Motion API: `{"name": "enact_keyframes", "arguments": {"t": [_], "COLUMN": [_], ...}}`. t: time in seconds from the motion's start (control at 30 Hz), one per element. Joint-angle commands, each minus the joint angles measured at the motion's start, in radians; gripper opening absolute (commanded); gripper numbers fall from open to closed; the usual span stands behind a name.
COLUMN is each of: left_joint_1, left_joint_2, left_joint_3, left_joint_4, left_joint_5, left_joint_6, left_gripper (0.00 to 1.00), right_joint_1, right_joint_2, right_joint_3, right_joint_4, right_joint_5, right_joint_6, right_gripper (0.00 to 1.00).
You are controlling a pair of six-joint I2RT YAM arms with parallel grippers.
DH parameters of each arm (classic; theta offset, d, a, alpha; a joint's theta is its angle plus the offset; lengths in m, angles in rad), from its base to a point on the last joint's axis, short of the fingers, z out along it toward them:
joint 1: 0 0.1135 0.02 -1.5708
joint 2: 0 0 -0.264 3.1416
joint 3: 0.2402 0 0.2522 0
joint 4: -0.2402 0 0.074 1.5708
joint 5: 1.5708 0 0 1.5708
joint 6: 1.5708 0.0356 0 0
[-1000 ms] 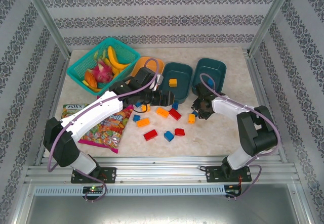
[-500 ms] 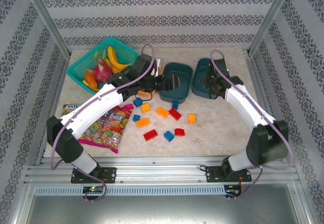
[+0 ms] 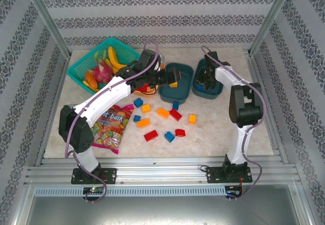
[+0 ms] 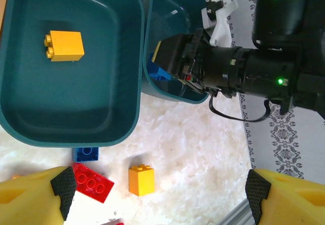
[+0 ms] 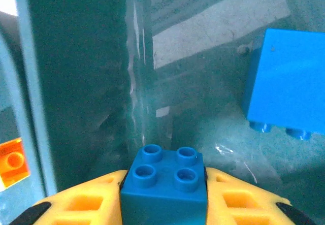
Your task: Sort the legos into containers by color
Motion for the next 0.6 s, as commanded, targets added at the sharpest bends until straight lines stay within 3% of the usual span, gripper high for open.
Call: {"name": "enact_keyframes", "arguments": {"t": [0.0, 0.27, 0.47, 0.57], "left_joint_1": [0.004, 0.004, 0.004, 0.003], "left_joint_2": [-0.037, -0.103, -0.159, -0.197], "left_joint_3": [-0.003, -0.050, -0.069, -0.107], "left_joint_4": [0.004, -0.049, -0.193, -0.248], "left_joint_5": [-0.007, -0.056, -0.164, -0.209], "left_joint_6": [-0.011, -0.019, -0.036, -0.052], "left_gripper": [0.89, 0.88, 0.88, 0.88], "right_joint_1": [-0.009, -0.011, 0.014, 0.063], "right_joint_2": [0.030, -0.036, -0.231, -0.378], "right_joint_3": [0.046, 0.091, 0.072, -0.021], "right_joint_4": [-0.063, -0.103, -0.101, -0.048], "right_joint_5": [-0.018, -0.011, 0.003, 0.010], "right_joint_6": [-0.018, -0.049, -0.078, -0.102], "right_gripper": [0.41, 0.57, 0.58, 0.59]}}
